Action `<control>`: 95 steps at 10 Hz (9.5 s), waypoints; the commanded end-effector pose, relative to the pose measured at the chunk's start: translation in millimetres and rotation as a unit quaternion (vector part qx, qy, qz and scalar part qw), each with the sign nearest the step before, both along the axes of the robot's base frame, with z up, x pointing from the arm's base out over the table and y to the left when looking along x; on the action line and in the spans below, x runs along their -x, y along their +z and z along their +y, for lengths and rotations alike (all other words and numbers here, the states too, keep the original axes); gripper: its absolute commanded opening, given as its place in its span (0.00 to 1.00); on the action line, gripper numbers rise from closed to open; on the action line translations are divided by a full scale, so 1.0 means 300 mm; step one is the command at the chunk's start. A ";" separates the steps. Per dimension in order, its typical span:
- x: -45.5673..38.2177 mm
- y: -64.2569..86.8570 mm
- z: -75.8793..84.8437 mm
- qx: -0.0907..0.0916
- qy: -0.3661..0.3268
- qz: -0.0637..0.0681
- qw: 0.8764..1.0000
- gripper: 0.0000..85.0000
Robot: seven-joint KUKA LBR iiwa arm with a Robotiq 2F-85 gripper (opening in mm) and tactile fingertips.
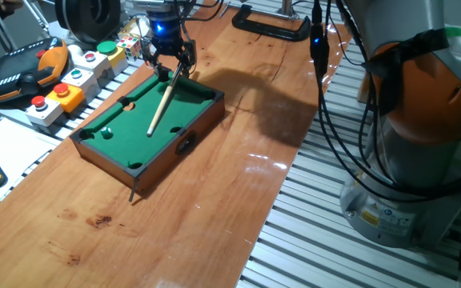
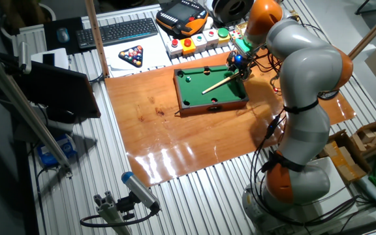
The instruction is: Hit the pool ball
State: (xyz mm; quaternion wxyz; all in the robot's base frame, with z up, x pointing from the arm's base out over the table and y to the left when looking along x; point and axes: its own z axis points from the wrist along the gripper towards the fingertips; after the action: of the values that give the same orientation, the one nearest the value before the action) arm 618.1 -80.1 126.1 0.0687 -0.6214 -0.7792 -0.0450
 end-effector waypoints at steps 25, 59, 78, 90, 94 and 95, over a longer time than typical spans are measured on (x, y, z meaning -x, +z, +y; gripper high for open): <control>-0.031 -0.109 -0.010 -0.057 -0.003 0.022 0.998 0.52; 0.097 0.161 0.086 0.037 -0.241 0.011 0.970 0.01; 0.184 0.167 0.192 0.070 -0.412 -0.023 0.908 0.01; 0.215 0.111 0.240 0.066 -0.465 -0.019 0.883 0.01; 0.218 0.098 0.253 0.060 -0.474 -0.019 0.878 0.01; 0.220 0.094 0.256 0.060 -0.475 -0.018 0.878 0.01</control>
State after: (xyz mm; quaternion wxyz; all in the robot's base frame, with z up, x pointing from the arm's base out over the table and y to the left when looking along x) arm 551.8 -3.1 153.7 -0.0128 -0.9191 -0.3921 -0.0362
